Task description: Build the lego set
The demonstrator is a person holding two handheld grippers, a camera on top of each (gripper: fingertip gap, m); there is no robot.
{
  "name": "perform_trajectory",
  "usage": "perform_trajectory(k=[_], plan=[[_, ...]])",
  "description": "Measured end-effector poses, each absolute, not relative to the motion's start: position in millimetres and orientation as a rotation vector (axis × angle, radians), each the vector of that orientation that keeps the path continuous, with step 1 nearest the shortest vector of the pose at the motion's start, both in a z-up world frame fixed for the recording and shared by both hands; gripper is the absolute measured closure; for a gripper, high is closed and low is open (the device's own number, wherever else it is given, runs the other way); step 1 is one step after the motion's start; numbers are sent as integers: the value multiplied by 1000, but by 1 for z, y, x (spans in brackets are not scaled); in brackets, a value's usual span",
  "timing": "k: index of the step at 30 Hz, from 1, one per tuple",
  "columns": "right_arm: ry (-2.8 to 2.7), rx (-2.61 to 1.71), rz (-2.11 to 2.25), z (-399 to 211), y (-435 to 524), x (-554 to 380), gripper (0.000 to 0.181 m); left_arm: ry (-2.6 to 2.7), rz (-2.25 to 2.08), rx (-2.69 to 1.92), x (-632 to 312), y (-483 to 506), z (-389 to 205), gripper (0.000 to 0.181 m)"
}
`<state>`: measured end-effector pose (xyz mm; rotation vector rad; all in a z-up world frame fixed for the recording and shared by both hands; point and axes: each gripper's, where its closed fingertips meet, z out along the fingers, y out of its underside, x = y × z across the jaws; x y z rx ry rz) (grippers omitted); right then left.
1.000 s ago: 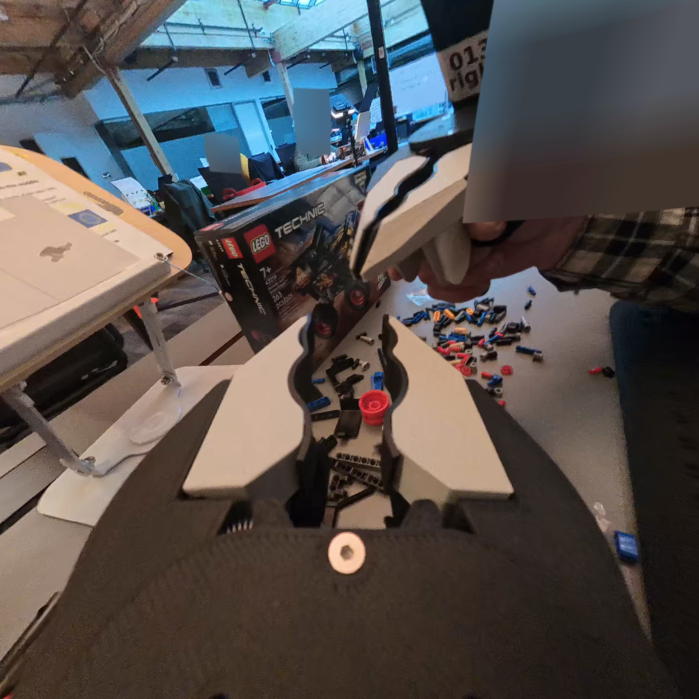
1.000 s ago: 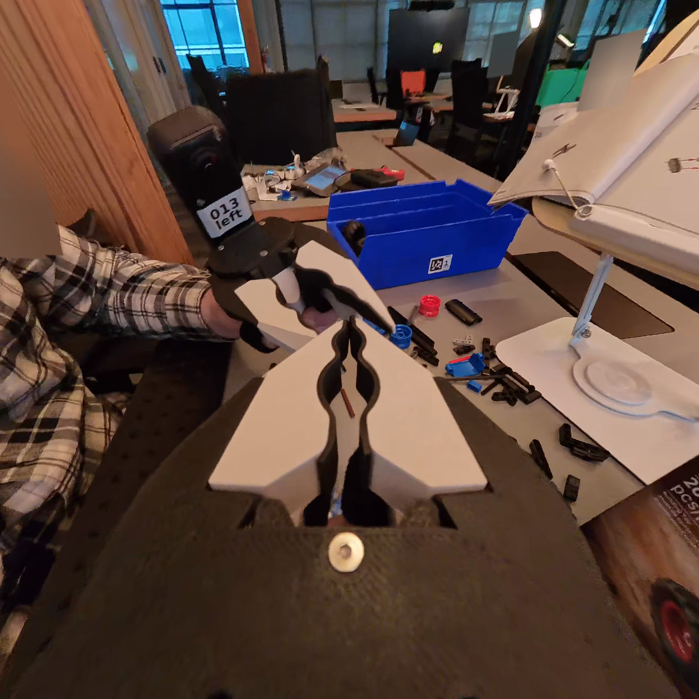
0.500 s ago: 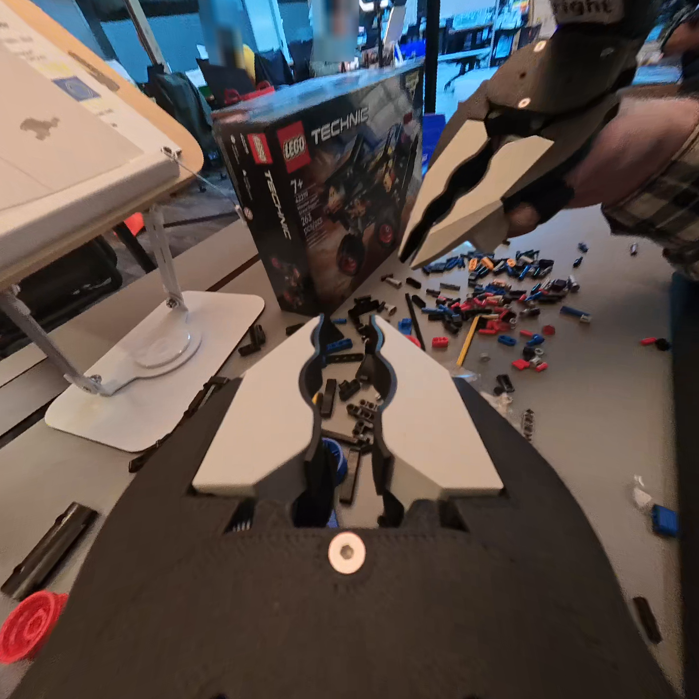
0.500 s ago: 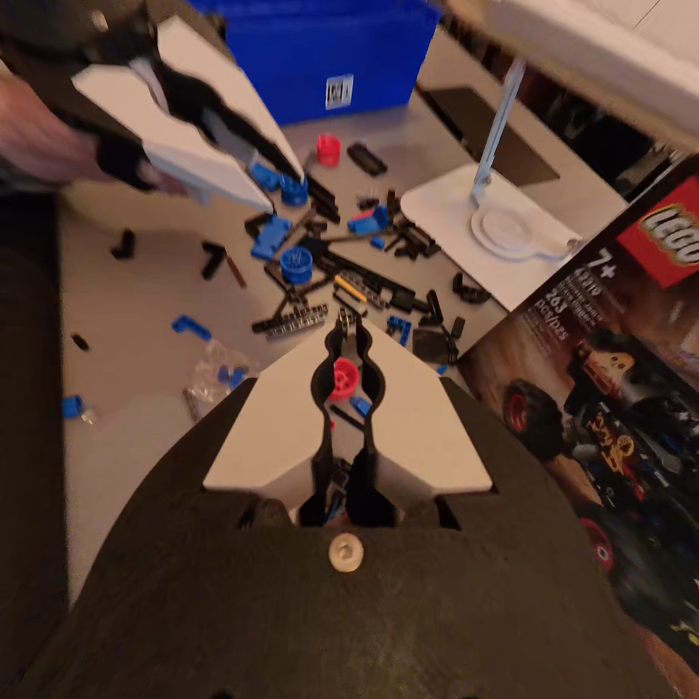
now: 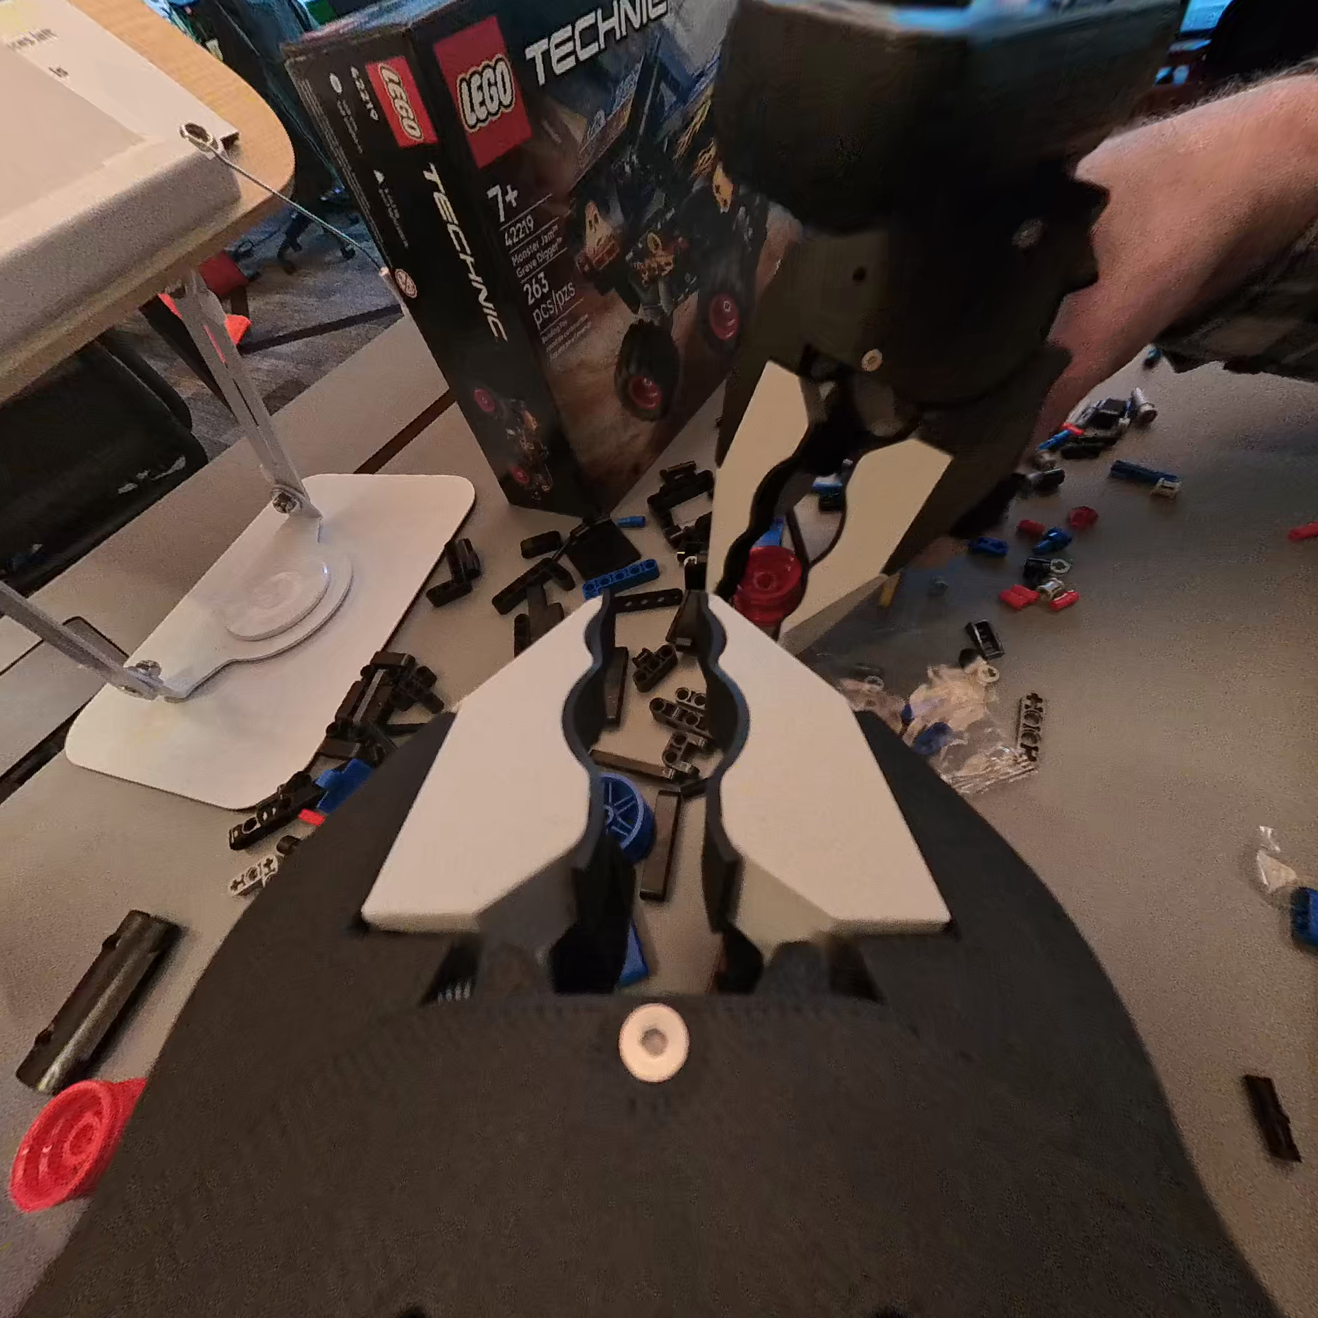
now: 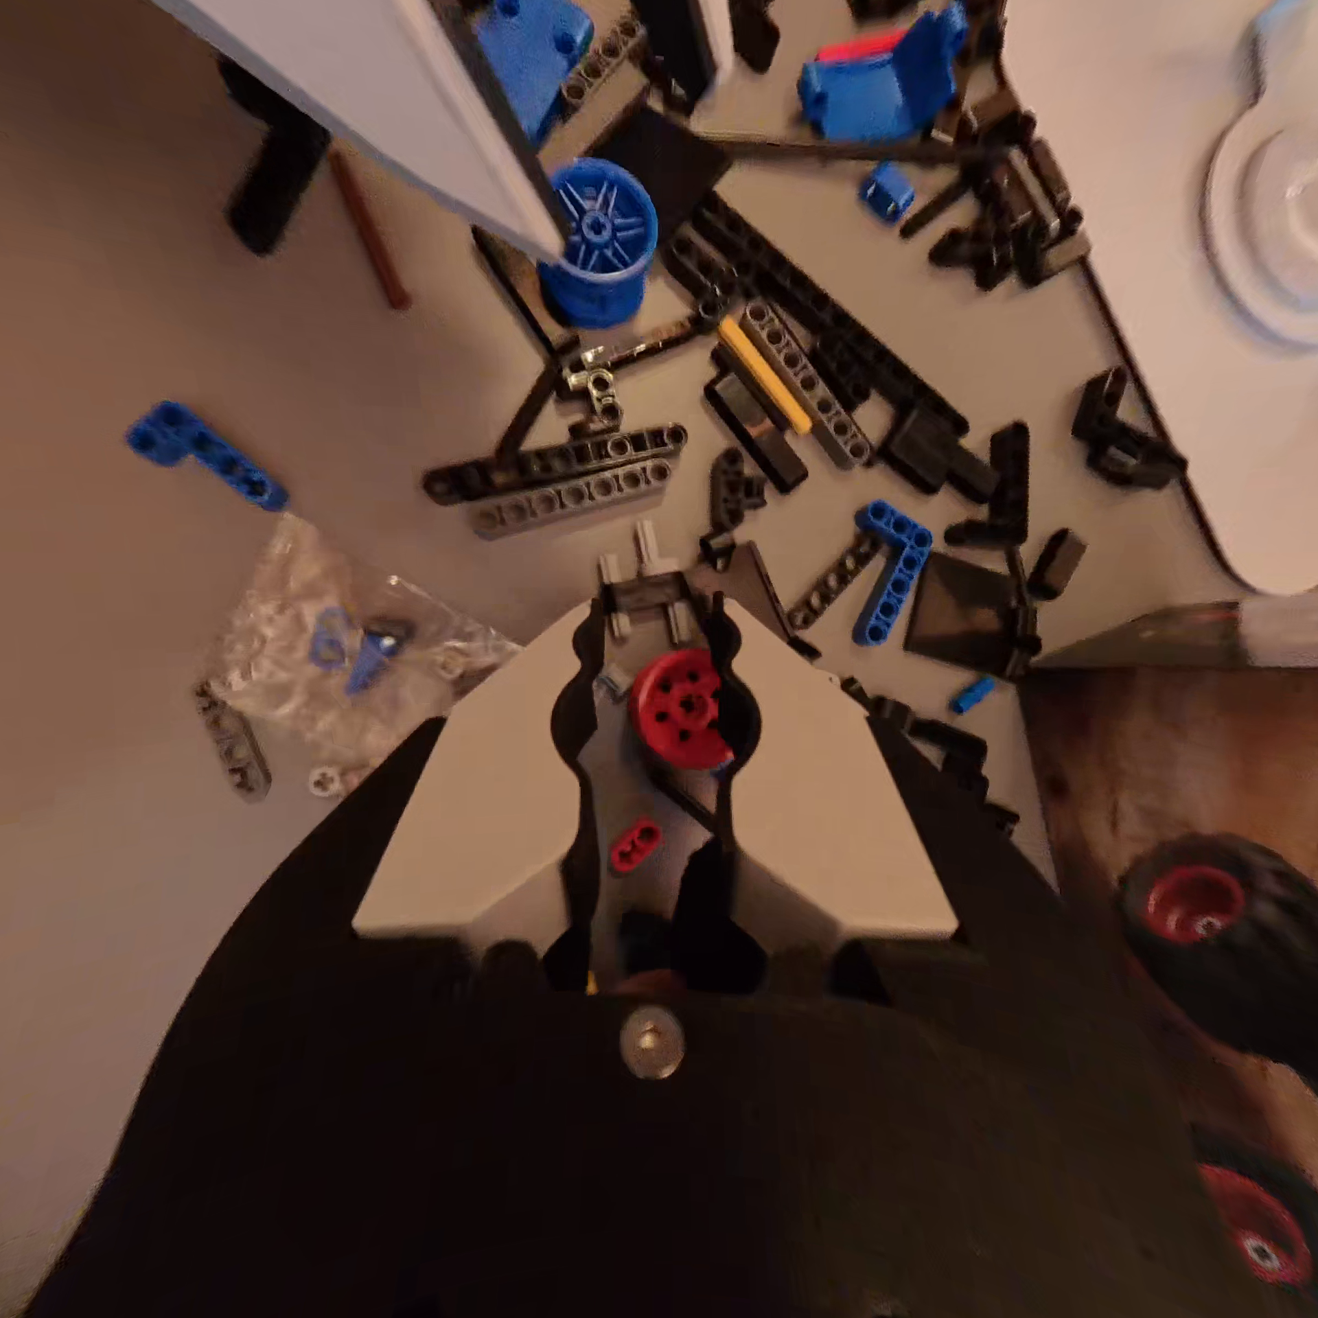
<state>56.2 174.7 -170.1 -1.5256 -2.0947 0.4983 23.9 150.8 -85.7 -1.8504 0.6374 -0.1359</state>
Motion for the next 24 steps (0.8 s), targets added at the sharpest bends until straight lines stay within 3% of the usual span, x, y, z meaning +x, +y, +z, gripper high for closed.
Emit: perform_trajectory(k=[11,17,24], plan=[[-2067,-1530,645,-166,167,55,161,648,-142,-1864,24,151,-90,159],[-1938,-1334,668,-117,164,46,161,506,-379,-1813,26,150,-73,142],[-1807,-1057,543,-77,157,35,162,439,-649,-1747,33,144,-60,151]])
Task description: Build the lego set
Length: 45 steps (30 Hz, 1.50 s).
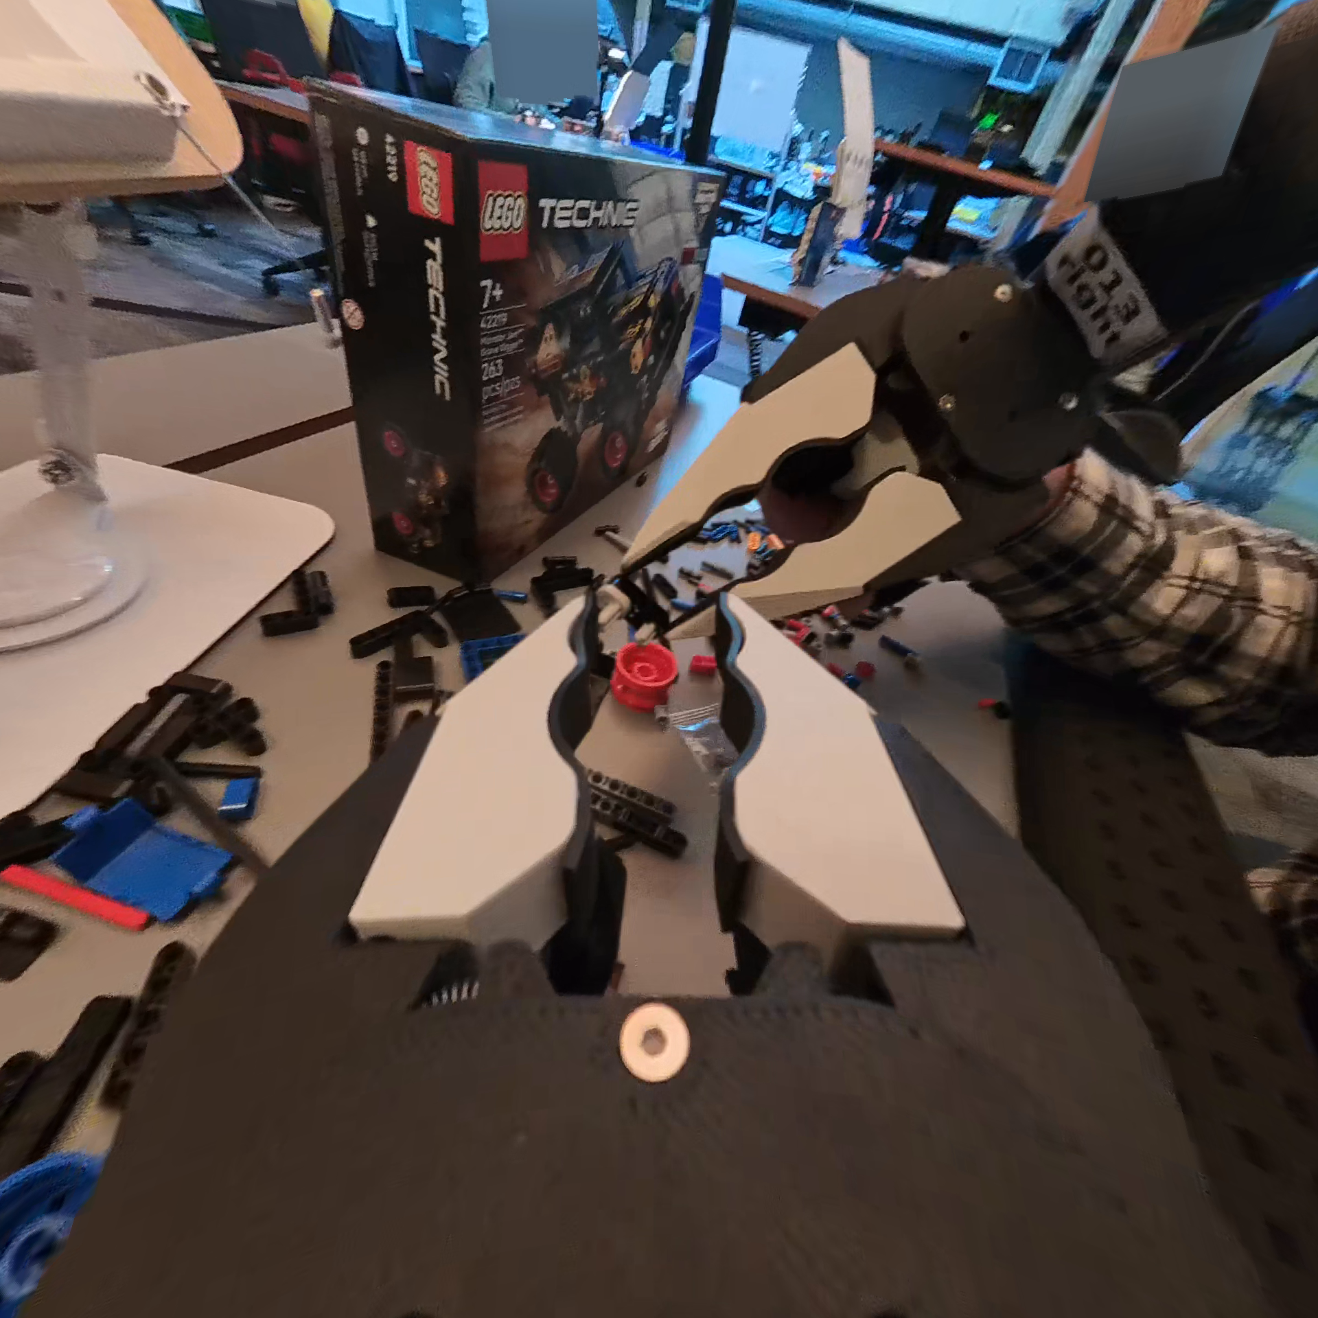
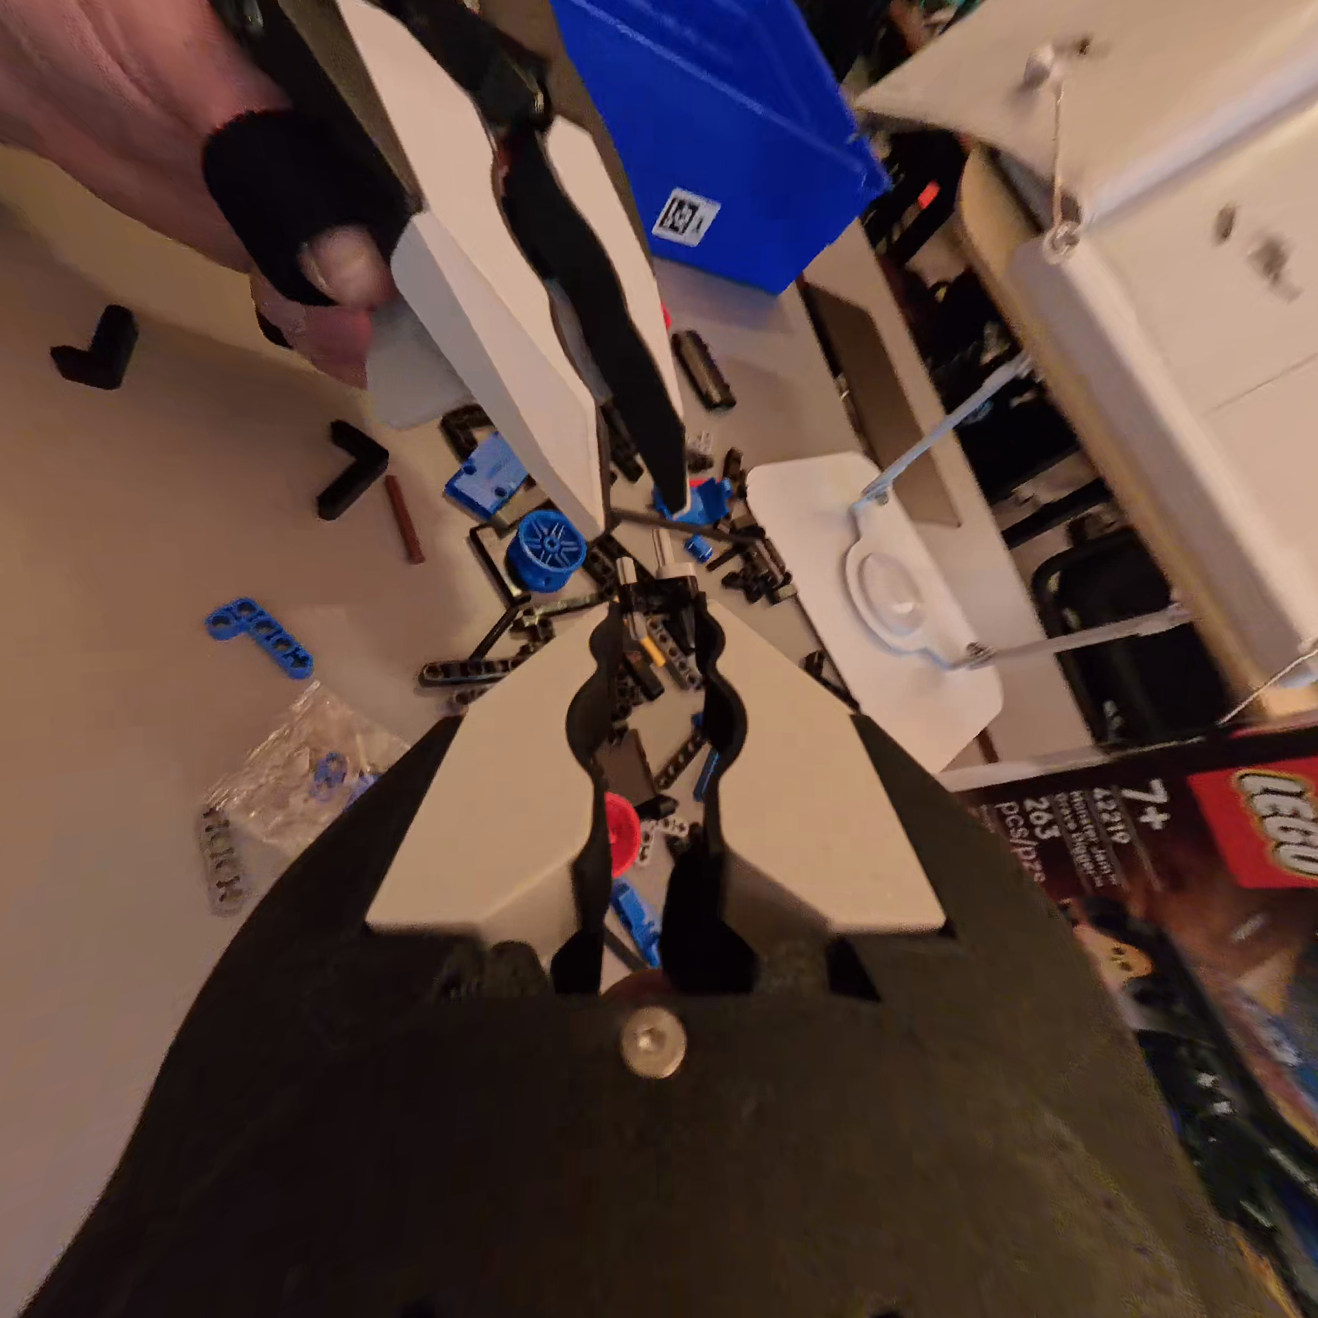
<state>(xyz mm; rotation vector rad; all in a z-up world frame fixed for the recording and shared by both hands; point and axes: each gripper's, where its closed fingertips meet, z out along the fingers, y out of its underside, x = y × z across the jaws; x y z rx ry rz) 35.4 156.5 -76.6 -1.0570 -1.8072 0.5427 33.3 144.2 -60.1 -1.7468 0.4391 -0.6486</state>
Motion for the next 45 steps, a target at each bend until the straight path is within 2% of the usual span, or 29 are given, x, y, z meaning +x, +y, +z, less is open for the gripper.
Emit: perform_trajectory(k=[5,10,11,12,13,19,23,28,32,38,45], plan=[[-1752,-963,486,-64,154,32,162,436,-696,-1701,34,142,-52,149],[-1708,-899,460,-55,149,30,162,442,-725,-1692,35,140,-52,154],[-1707,-889,450,-54,148,29,163,448,-720,-1694,37,140,-53,158],[-1705,-868,434,-53,147,29,176,448,-713,-1690,37,141,-53,161],[-1697,-844,422,-51,146,29,181,448,-714,-1691,37,141,-53,165],[-1718,-860,428,-56,147,31,181,440,-635,-1723,27,145,-57,181],[-1758,-983,516,-67,156,37,179,412,-531,-1792,7,150,-66,181],[-1907,-1250,498,-114,181,57,157,503,-446,-1869,14,148,-82,176],[-1996,-1335,494,-138,182,65,153,565,-386,-1904,20,149,-92,174],[-2100,-1270,285,-167,189,61,157,606,-385,-1918,29,148,-99,171],[-2064,-1194,282,-161,190,55,159,625,-348,-1921,29,148,-101,168]])
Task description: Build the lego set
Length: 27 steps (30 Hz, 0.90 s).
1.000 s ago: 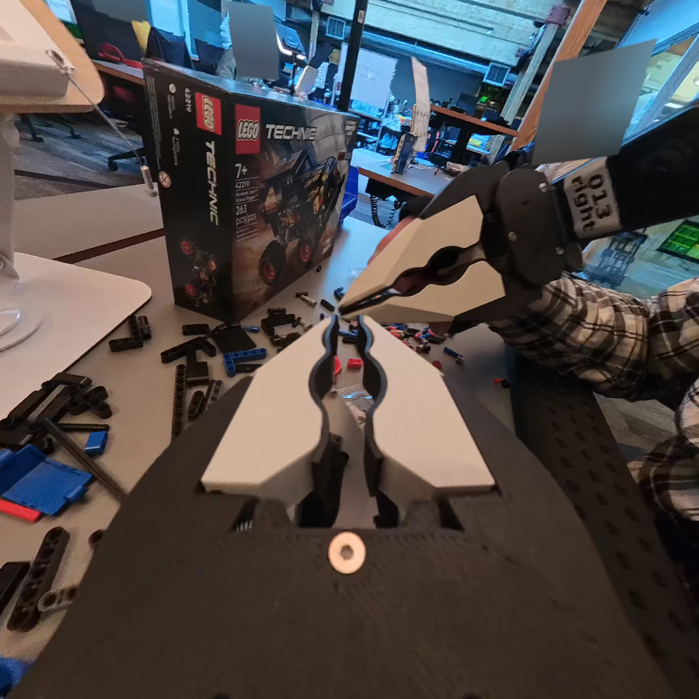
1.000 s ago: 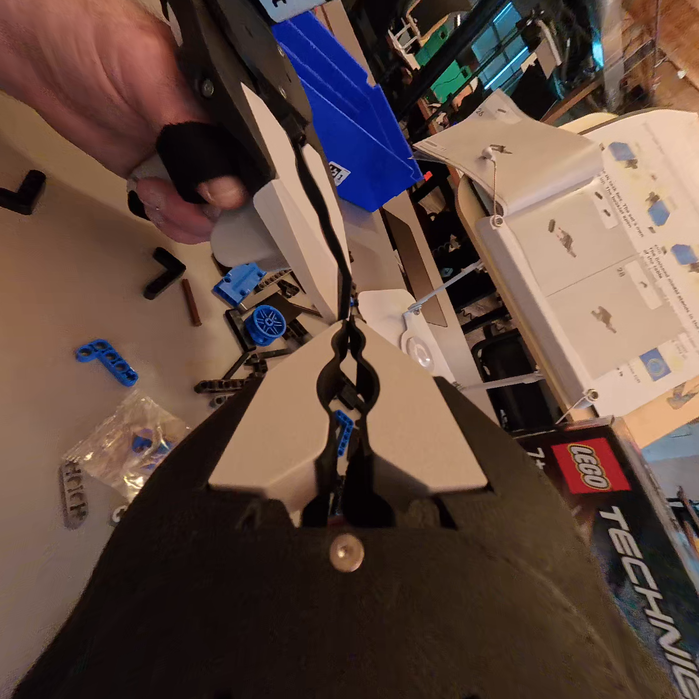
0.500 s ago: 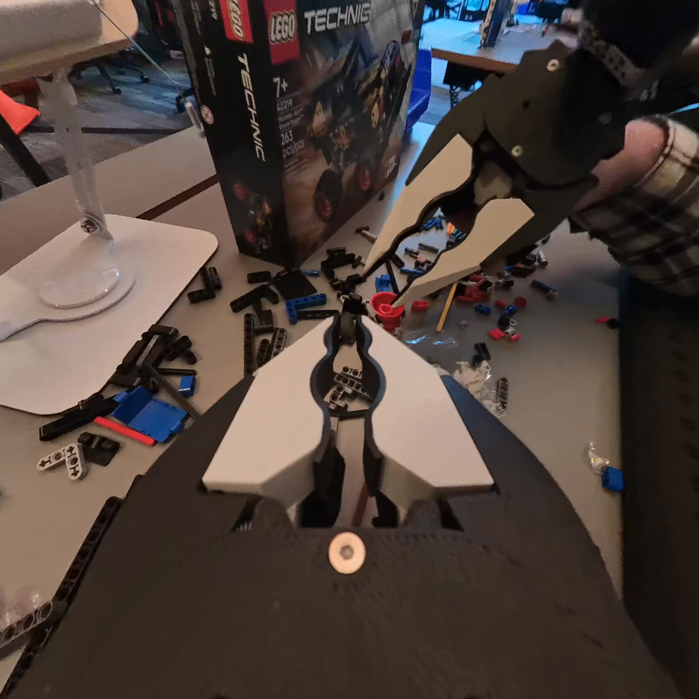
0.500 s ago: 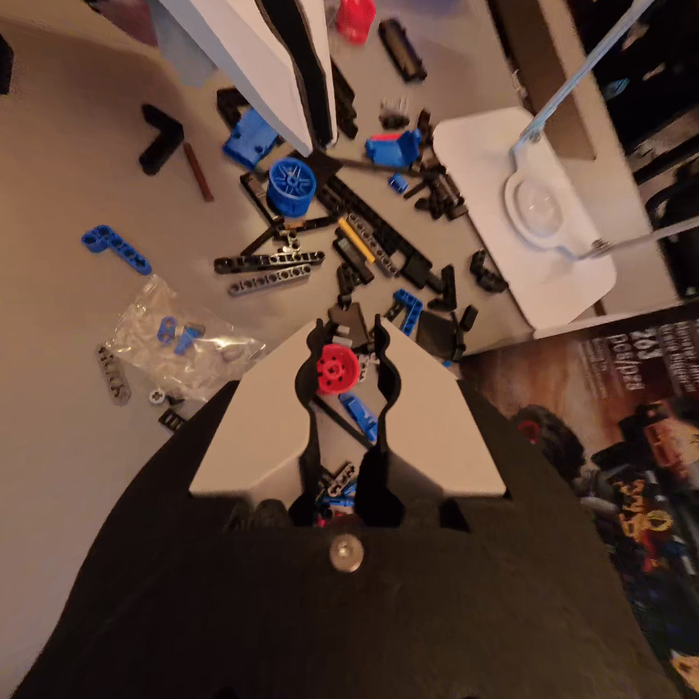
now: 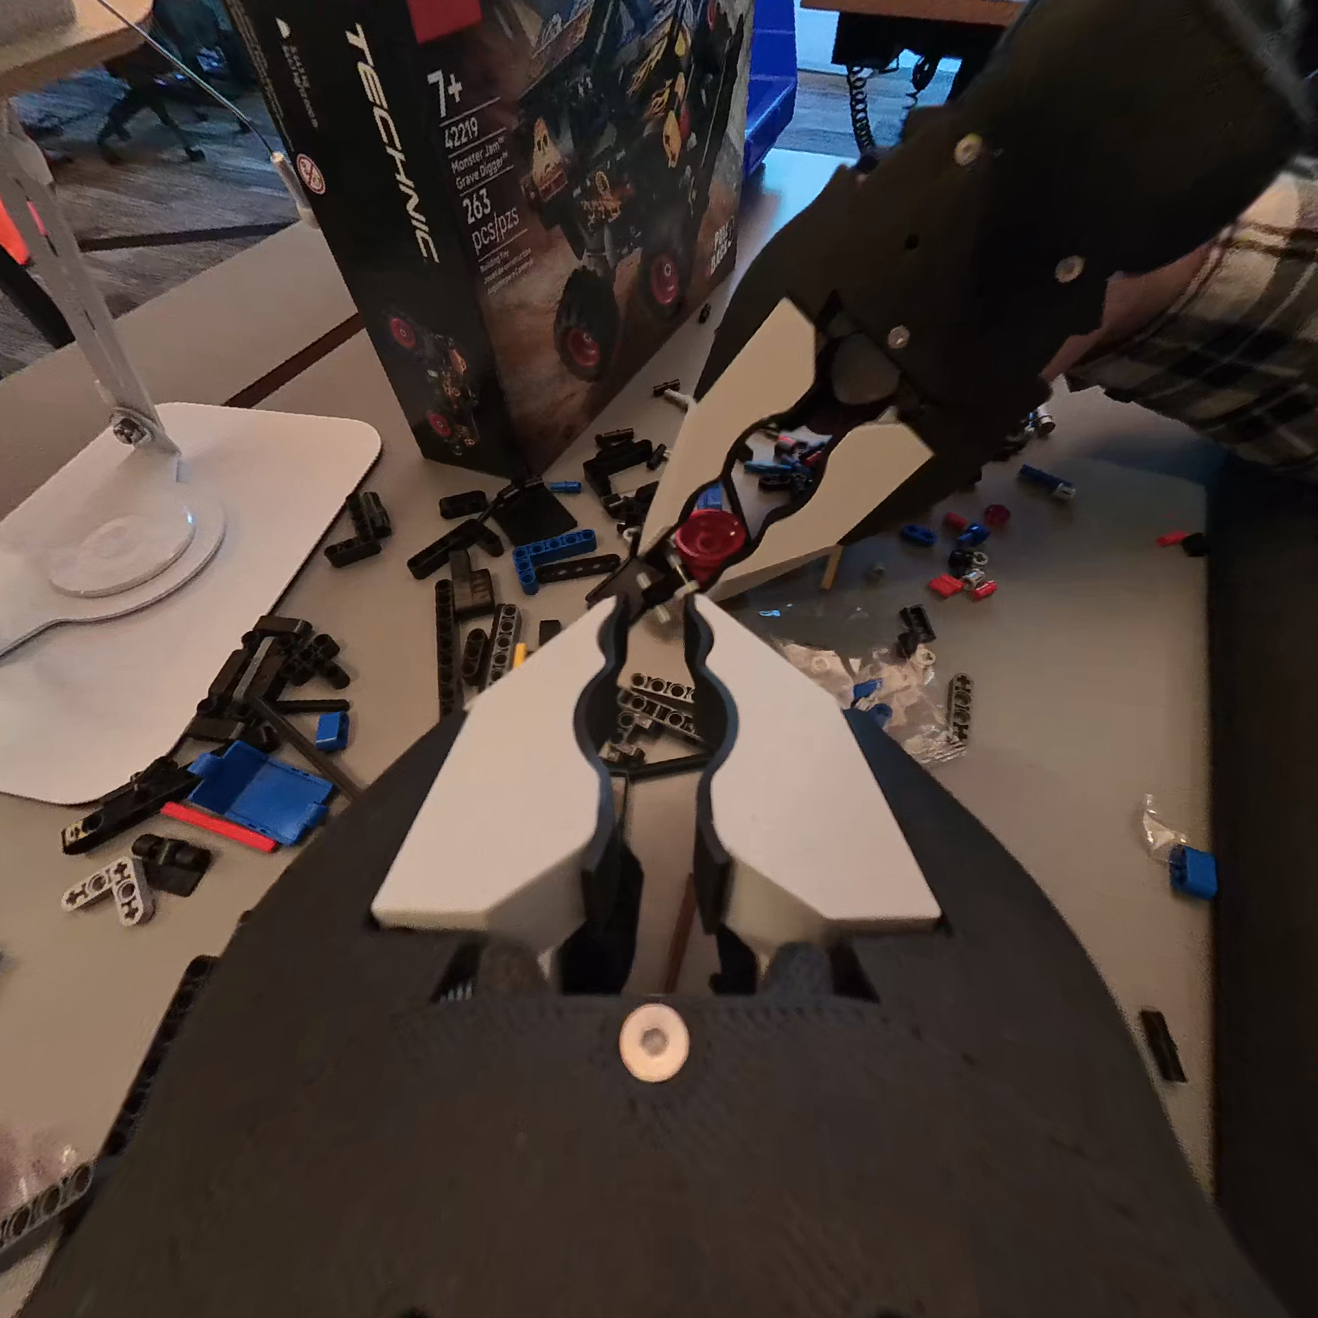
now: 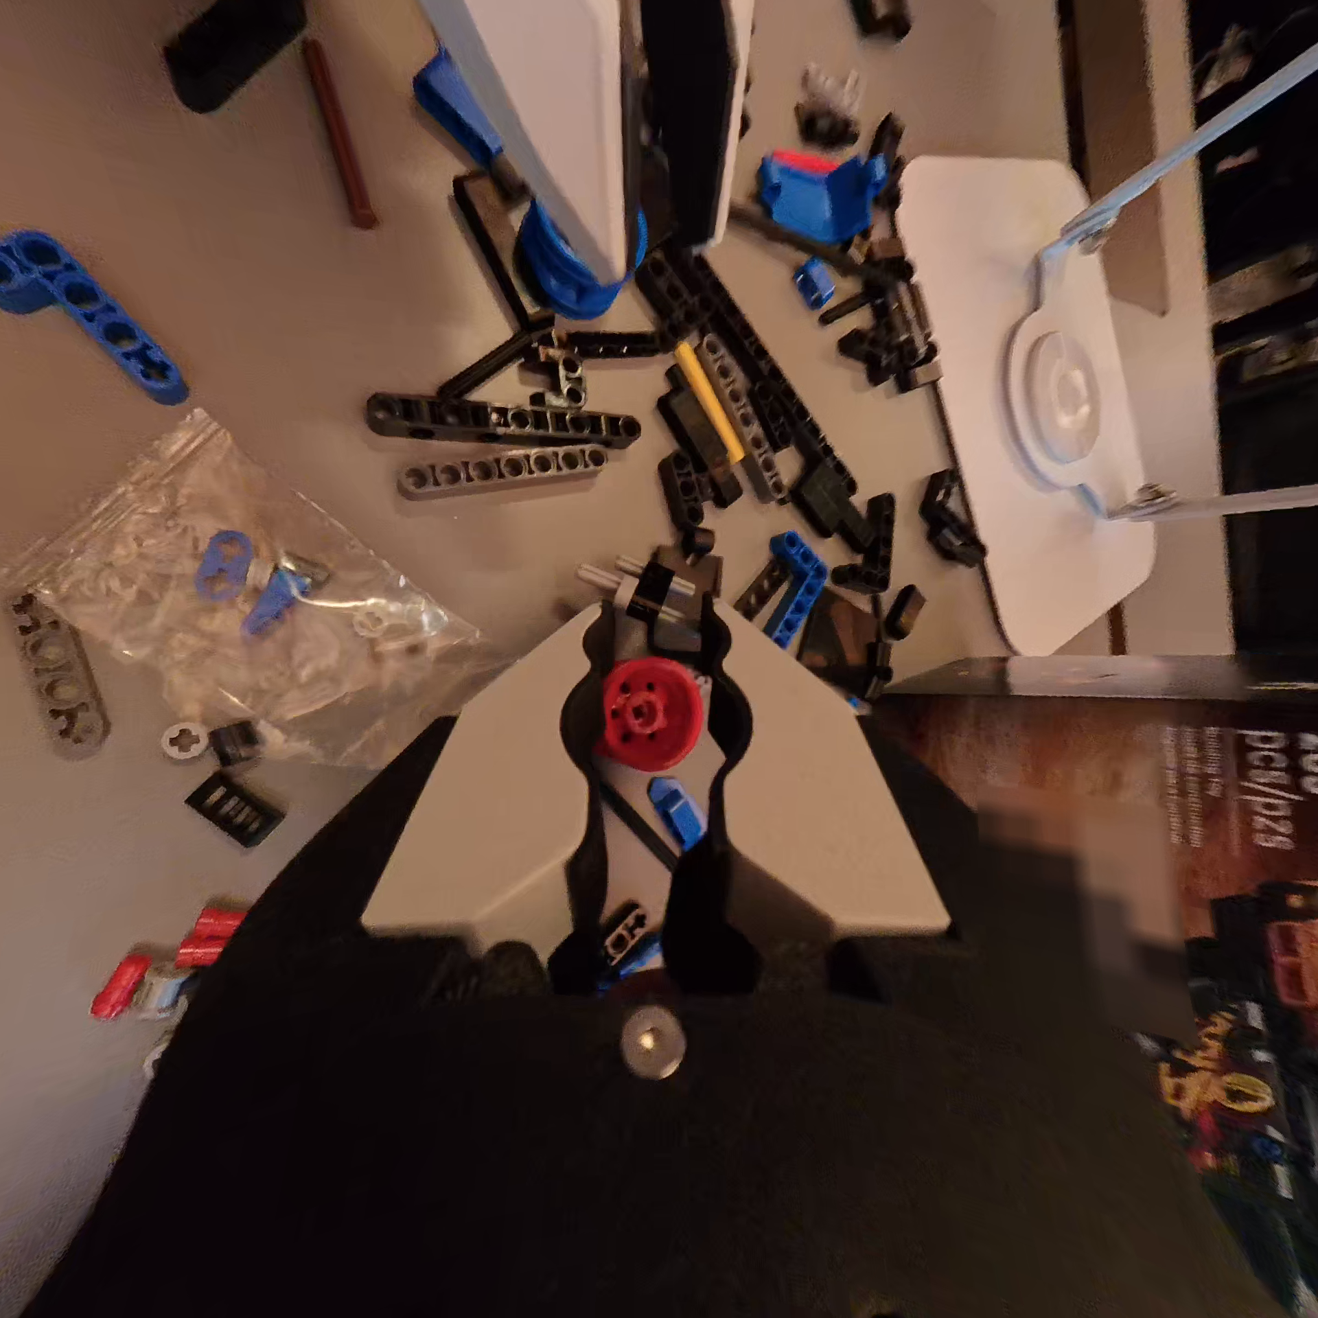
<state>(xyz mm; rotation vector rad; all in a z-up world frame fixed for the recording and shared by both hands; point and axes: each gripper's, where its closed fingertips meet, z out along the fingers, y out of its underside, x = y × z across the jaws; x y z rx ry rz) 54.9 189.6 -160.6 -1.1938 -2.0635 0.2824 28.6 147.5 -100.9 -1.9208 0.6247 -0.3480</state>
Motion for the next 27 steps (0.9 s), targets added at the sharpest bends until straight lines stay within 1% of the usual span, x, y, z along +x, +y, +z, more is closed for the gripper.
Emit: perform_trajectory(k=[4,8,10,13,15,18,23,25,27], plan=[[-1957,-1070,324,-127,179,46,158,624,-334,-1918,31,149,-102,157],[-1913,-912,378,-96,151,39,158,540,-553,-1863,43,146,-89,146],[-1905,-855,391,-87,141,40,158,484,-681,-1829,44,144,-80,145],[-1897,-808,443,-78,130,42,158,456,-929,-1743,53,133,-63,157],[-1888,-782,438,-76,128,43,158,457,-960,-1721,54,131,-60,159],[-1862,-753,501,-67,120,45,158,431,-1011,-1695,50,130,-54,179],[-1829,-720,500,-61,119,44,158,404,-1042,-1663,49,129,-48,180],[-1813,-716,537,-56,117,45,158,382,-1069,-1649,50,129,-46,173],[-1800,-712,561,-53,116,45,158,394,-1119,-1638,53,125,-43,170]])
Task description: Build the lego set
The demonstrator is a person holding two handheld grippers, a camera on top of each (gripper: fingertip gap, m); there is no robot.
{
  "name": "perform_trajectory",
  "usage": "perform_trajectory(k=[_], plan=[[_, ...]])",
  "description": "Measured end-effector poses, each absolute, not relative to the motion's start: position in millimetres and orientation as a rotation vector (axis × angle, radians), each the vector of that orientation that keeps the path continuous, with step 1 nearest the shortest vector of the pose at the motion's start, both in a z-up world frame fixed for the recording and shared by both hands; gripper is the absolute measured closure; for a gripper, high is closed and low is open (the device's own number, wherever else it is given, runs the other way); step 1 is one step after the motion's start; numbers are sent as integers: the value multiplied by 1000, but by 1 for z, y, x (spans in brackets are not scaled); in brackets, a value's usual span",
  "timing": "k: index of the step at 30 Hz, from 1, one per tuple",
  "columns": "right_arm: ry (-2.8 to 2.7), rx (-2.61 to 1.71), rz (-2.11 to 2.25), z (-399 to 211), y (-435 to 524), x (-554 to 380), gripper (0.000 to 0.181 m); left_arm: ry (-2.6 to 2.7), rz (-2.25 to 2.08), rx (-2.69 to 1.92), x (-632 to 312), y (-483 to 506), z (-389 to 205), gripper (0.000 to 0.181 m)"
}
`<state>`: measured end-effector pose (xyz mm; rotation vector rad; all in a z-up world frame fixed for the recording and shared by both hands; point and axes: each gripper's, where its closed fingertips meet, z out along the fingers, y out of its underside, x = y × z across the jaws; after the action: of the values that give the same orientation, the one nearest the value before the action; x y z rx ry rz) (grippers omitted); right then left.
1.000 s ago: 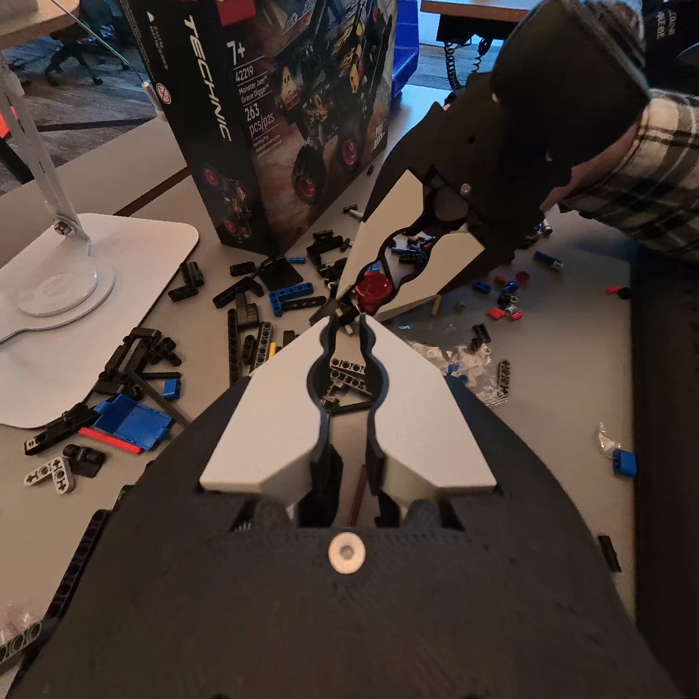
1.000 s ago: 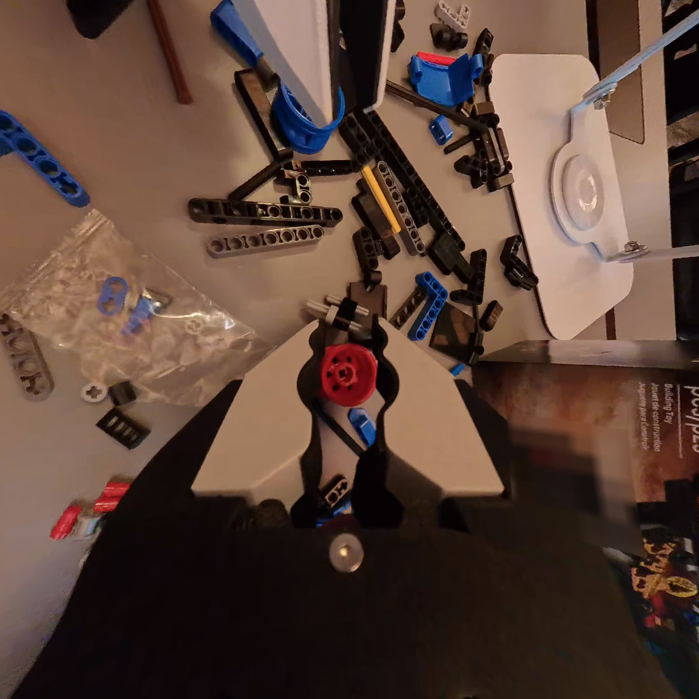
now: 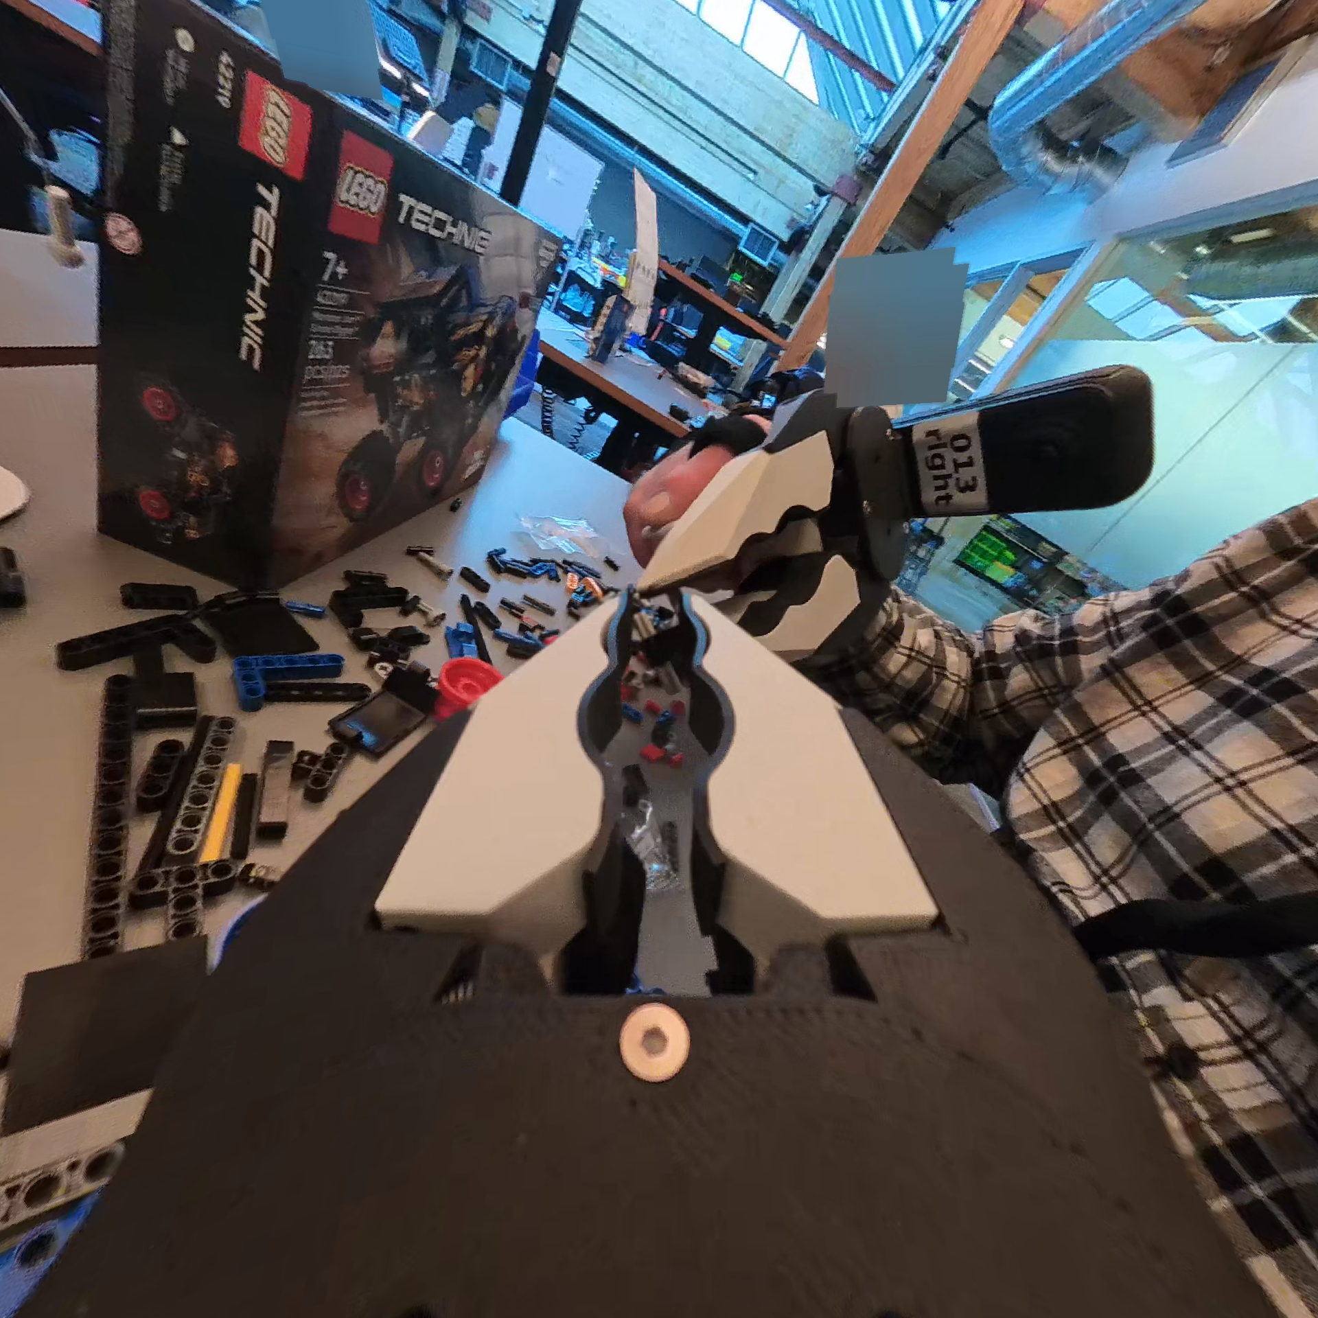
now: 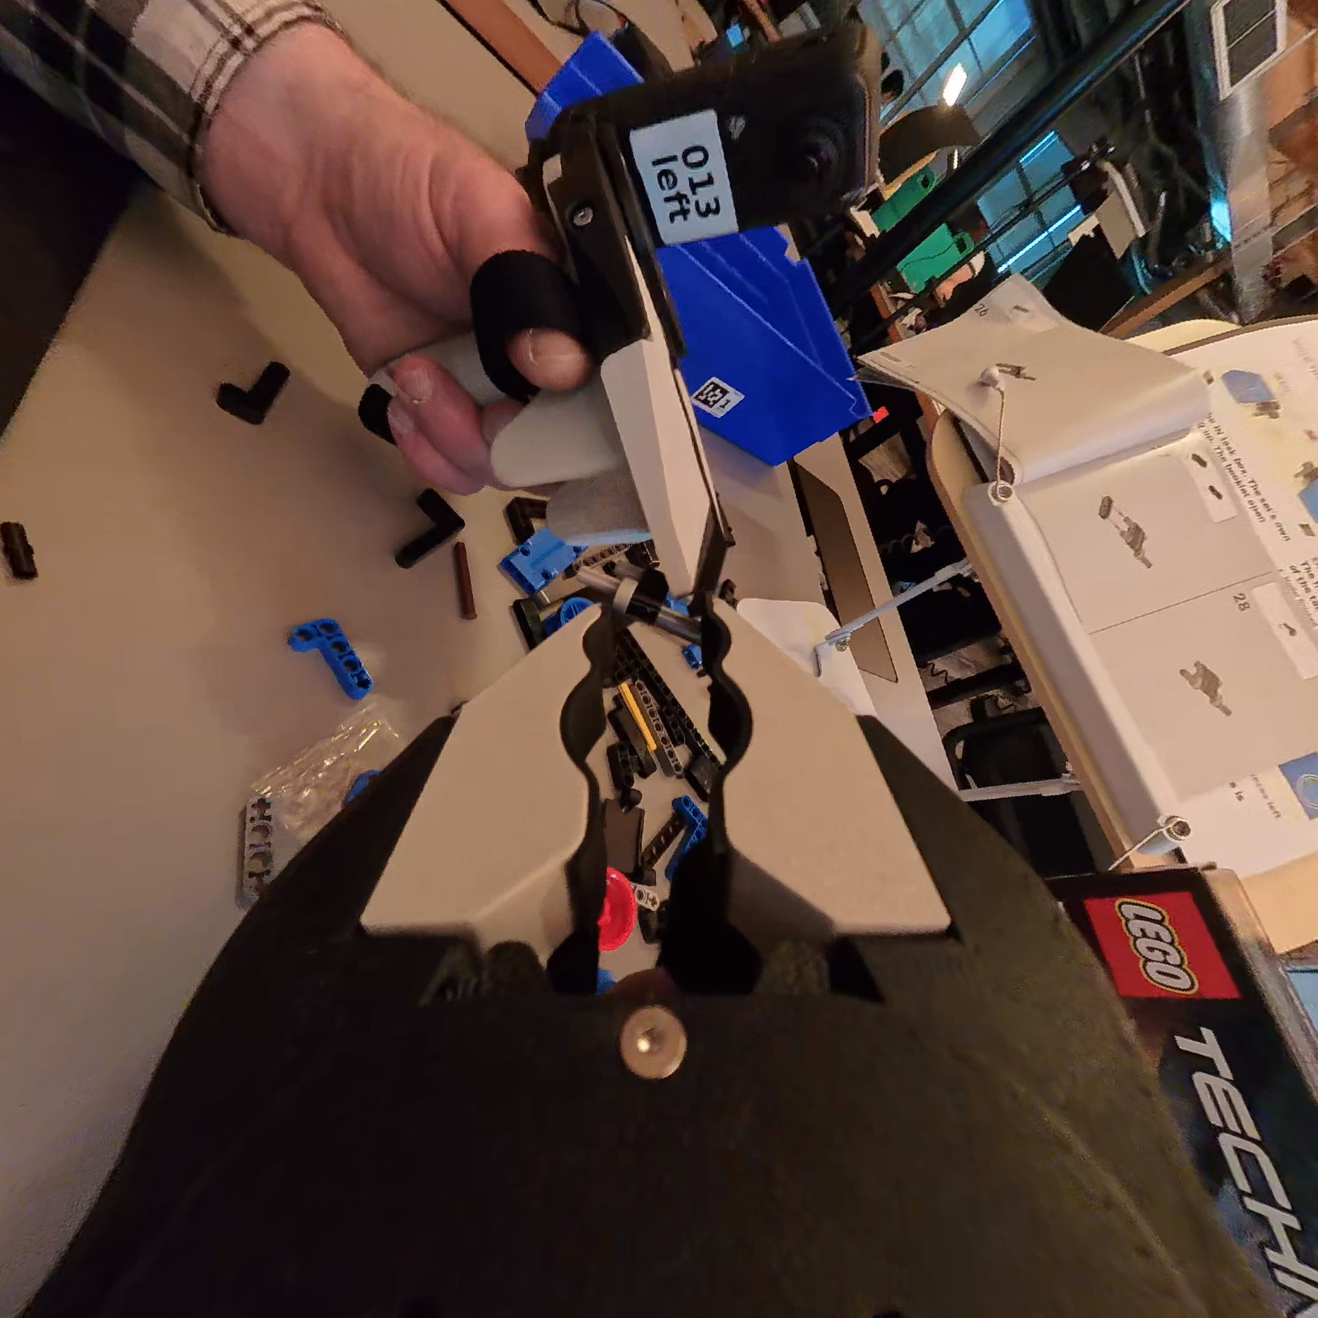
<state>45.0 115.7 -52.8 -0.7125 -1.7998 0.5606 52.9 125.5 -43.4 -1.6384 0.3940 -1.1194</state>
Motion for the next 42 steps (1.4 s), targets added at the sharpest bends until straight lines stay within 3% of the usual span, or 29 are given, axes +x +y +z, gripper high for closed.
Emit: perform_trajectory(k=[7,15,29,38,42], plan=[[-1799,-723,567,-52,115,45,158,394,-1074,-1652,51,128,-45,175],[-1843,-917,465,-49,125,70,158,369,-952,-1667,39,135,-46,162],[-1795,-1590,305,-159,108,178,157,460,-856,-1745,54,132,-62,163],[-1776,-1698,303,-170,96,187,157,480,-827,-1761,56,131,-66,162],[-1775,-1724,343,-166,95,189,146,496,-822,-1773,58,131,-69,162]])
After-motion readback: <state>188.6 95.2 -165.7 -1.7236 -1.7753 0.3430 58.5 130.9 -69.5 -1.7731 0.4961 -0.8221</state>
